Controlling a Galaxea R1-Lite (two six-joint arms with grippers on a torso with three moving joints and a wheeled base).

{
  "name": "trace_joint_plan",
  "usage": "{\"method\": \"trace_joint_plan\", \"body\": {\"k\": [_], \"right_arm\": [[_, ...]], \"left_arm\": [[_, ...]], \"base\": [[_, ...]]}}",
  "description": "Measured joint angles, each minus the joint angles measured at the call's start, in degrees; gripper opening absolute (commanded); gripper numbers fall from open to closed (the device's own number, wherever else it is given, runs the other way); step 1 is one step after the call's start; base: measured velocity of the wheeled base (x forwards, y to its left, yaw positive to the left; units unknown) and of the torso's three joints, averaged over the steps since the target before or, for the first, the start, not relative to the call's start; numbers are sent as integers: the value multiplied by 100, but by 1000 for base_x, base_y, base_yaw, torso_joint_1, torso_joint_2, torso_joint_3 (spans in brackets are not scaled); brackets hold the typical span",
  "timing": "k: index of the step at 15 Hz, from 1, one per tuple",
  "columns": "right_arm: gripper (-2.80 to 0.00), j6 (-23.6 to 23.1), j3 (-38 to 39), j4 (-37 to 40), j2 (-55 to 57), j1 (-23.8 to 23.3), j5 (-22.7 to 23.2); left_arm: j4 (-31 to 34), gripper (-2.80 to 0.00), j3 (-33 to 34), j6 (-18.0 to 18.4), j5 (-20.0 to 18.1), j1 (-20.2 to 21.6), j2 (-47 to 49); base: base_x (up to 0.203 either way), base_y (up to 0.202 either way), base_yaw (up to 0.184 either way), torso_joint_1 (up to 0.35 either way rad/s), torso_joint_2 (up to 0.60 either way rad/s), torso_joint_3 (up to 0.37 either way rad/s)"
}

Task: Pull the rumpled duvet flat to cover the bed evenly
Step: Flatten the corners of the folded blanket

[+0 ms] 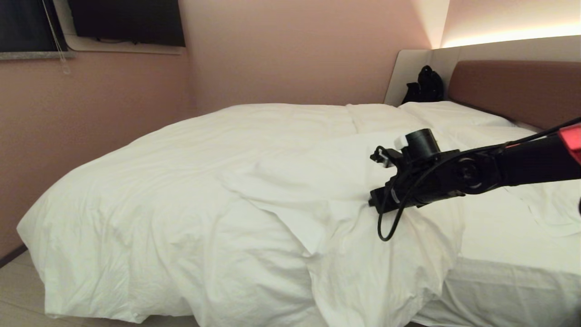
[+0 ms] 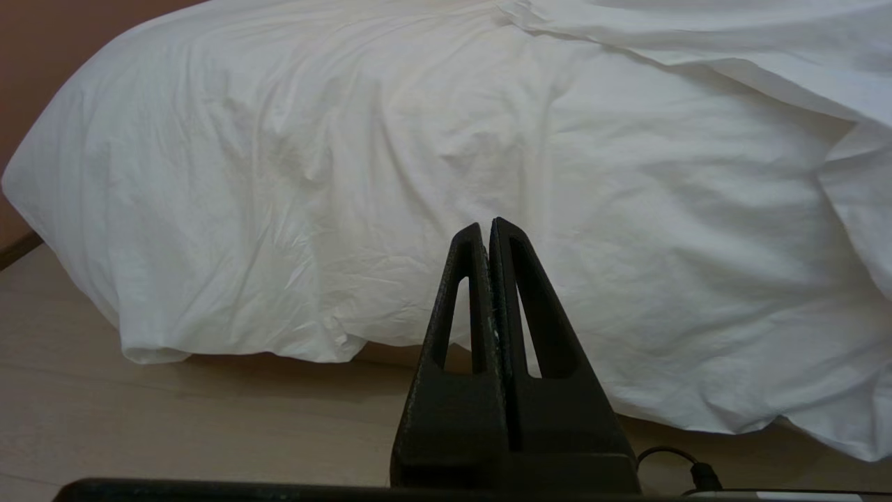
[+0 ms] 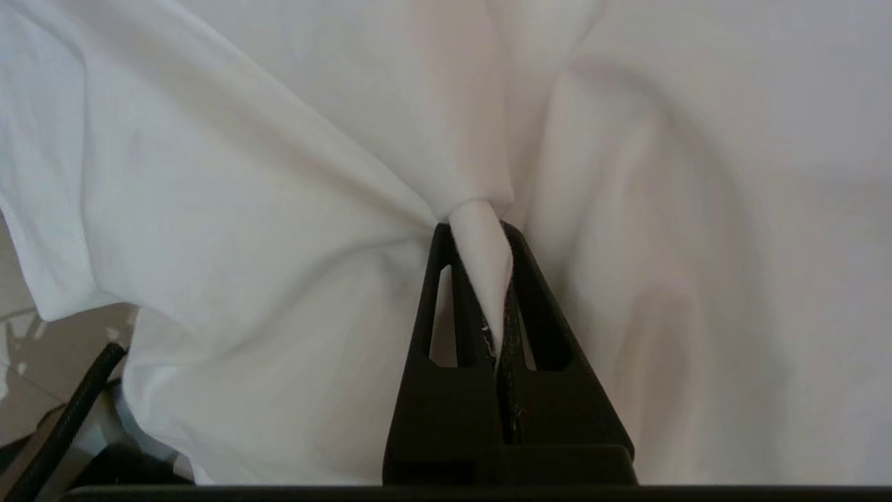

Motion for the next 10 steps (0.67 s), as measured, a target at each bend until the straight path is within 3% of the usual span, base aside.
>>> {"method": "trace_joint_plan", "body": {"k": [5, 10], "right_arm": [[-280, -248, 1533, -26, -1419, -297, 14], [-280, -704, 2975, -136, -2162, -1030, 107]], "left_arm": [[0, -280, 0, 0, 2, 0, 0], [0, -280, 0, -2, 2, 0, 0]], "base": [[0, 0, 0, 0, 0, 0], [0, 0, 0, 0, 0, 0]]}}
